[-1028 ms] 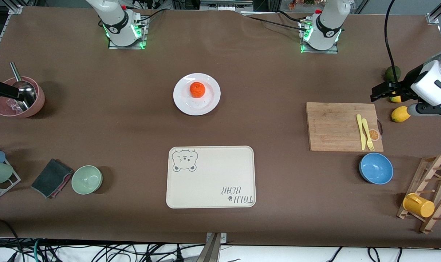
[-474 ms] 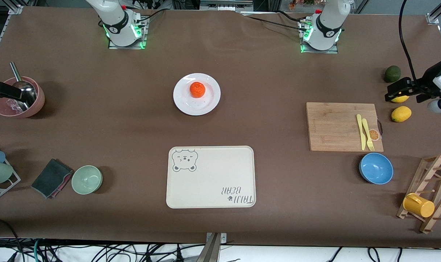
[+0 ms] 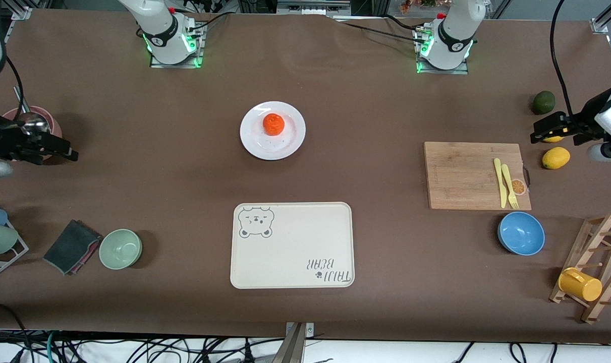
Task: Place orange and plate with both arms
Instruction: 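Reach the right gripper to the white plate rim and grasp it, then carry the plate with the orange onto the bear tray with the right gripper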
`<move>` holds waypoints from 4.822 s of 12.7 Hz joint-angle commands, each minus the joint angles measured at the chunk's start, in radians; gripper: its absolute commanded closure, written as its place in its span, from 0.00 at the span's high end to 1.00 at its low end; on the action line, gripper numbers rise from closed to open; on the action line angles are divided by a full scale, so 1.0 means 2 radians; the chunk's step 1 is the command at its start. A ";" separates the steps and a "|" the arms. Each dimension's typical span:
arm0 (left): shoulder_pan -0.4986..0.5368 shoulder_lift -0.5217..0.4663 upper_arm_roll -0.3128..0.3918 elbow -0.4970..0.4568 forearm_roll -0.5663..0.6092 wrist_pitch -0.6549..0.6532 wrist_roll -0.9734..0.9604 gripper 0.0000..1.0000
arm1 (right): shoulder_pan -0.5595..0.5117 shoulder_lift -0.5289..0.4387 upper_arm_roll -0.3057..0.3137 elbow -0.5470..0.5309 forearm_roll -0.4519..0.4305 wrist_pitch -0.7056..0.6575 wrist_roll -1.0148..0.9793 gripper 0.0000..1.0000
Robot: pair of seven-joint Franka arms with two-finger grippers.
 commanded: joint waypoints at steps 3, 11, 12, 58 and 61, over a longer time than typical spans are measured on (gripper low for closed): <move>0.001 0.008 -0.001 0.017 -0.004 -0.007 0.010 1.00 | 0.011 0.016 0.001 0.000 0.017 0.015 -0.008 1.00; 0.001 0.008 -0.001 0.016 -0.004 -0.009 0.010 1.00 | -0.015 0.041 0.096 -0.191 0.330 0.233 -0.135 1.00; 0.001 0.008 -0.001 0.016 -0.004 -0.009 0.010 1.00 | -0.015 0.047 0.105 -0.217 0.394 0.264 -0.180 1.00; -0.002 0.013 -0.002 0.016 -0.004 -0.009 0.010 1.00 | -0.061 0.110 0.333 -0.475 1.044 0.356 -0.758 0.00; -0.002 0.013 -0.002 0.016 -0.005 -0.009 0.010 1.00 | -0.061 0.111 0.333 -0.415 1.038 0.374 -0.681 0.00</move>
